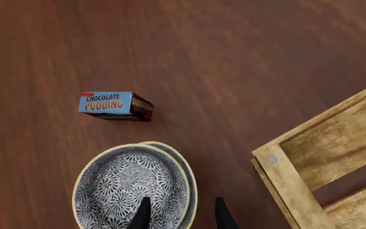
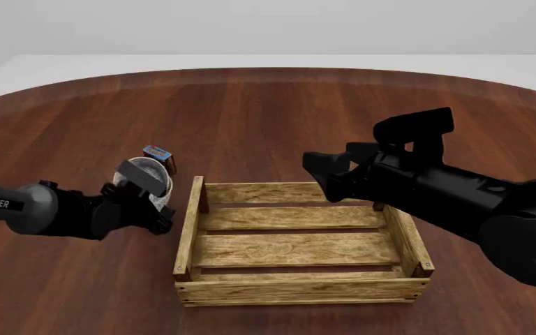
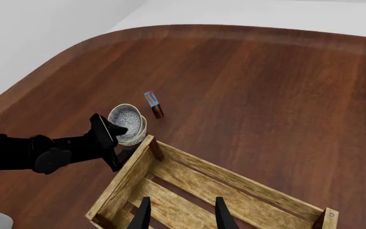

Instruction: Stack the right bowl on the left bowl and place them in the tray.

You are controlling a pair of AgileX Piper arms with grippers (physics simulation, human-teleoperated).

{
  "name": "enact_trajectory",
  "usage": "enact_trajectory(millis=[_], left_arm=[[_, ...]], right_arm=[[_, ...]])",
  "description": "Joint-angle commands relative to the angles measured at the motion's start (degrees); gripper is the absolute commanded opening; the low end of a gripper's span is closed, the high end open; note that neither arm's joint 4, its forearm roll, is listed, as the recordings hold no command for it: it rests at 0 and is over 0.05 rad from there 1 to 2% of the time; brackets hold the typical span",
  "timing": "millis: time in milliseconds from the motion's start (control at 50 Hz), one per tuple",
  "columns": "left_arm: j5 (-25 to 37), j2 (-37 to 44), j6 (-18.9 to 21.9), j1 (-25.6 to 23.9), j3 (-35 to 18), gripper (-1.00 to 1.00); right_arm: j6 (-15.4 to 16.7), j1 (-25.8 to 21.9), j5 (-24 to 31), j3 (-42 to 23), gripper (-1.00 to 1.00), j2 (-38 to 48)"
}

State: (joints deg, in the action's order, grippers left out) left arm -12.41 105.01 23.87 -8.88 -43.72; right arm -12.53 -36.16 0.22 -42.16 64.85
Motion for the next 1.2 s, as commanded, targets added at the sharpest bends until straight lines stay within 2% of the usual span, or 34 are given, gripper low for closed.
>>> enact_trajectory(millis=[20,160,180,220,640,1200], left_arm=[[0.45,1.29,1.34,-0.26,-0.90,1.00],[-0.09,2.55,1.07,-0.69,-0.92,1.00],[0.70,2.67,-0.84,-2.09,-1.42,-1.00],[0.28,2.27,0.02,-1.60,-0.92,-1.00],[1.15,-0.12,-0.48,-1.08,-0.42,-1.00],[5.41,-10.21,-1.34,0.24,-0.51,-1.00]], right_arm=[[-0.15,0.12,0.17,-0.06,1.00,-0.24],[-0.11,0.13,0.08,-0.03,1.00,-0.16],[-0.16,0.14,0.06,-0.03,1.00,-0.16],[-0.10,0.19,0.14,-0.09,1.00,-0.17],[-0.09,0.20,0.23,-0.01,1.00,-0.54],[0.02,0.11,0.87,0.00,1.00,-1.57]])
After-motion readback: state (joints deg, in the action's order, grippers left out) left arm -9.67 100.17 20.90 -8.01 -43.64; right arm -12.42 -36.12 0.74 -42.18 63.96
